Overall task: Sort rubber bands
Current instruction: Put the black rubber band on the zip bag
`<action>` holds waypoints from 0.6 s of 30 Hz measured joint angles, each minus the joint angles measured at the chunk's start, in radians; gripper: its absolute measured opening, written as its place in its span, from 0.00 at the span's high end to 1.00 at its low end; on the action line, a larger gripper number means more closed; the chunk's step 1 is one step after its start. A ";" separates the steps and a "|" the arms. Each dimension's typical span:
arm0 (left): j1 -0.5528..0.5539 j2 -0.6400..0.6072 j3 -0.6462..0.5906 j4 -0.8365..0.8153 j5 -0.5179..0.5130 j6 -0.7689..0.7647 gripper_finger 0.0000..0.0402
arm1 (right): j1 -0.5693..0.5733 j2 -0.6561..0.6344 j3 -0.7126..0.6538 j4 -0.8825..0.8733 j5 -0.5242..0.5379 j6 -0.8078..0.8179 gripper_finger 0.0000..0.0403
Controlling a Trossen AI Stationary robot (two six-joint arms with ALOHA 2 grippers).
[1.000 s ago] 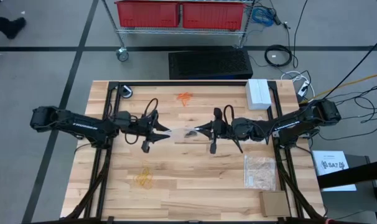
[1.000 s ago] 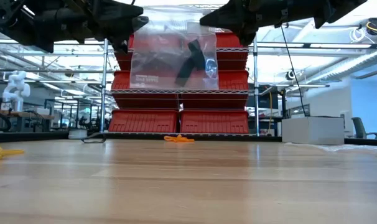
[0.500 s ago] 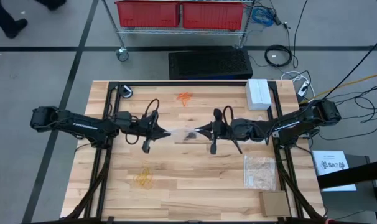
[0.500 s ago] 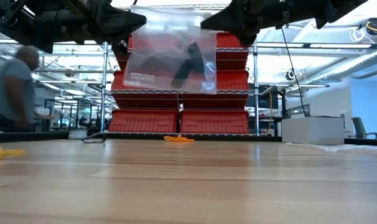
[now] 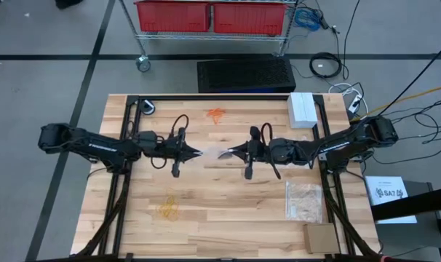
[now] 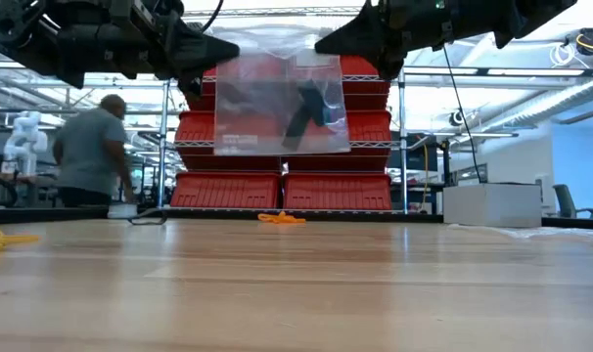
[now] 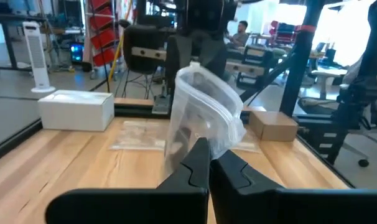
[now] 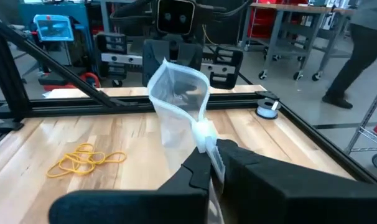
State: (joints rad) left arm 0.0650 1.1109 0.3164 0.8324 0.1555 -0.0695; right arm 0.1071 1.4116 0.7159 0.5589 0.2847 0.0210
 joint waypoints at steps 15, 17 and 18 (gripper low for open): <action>-0.002 0.015 0.000 0.052 -0.004 -0.002 1.00 | -0.010 0.118 0.153 -0.119 -0.032 -0.038 1.00; -0.002 0.015 0.000 0.053 -0.004 -0.002 1.00 | -0.011 0.125 0.165 -0.123 -0.025 -0.036 1.00; -0.002 0.015 0.000 0.055 -0.004 -0.002 1.00 | -0.012 0.124 0.166 -0.128 -0.022 -0.029 1.00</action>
State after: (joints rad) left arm 0.0631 1.1262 0.3168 0.8872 0.1513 -0.0715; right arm 0.0954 1.5353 0.8822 0.4309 0.2625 -0.0084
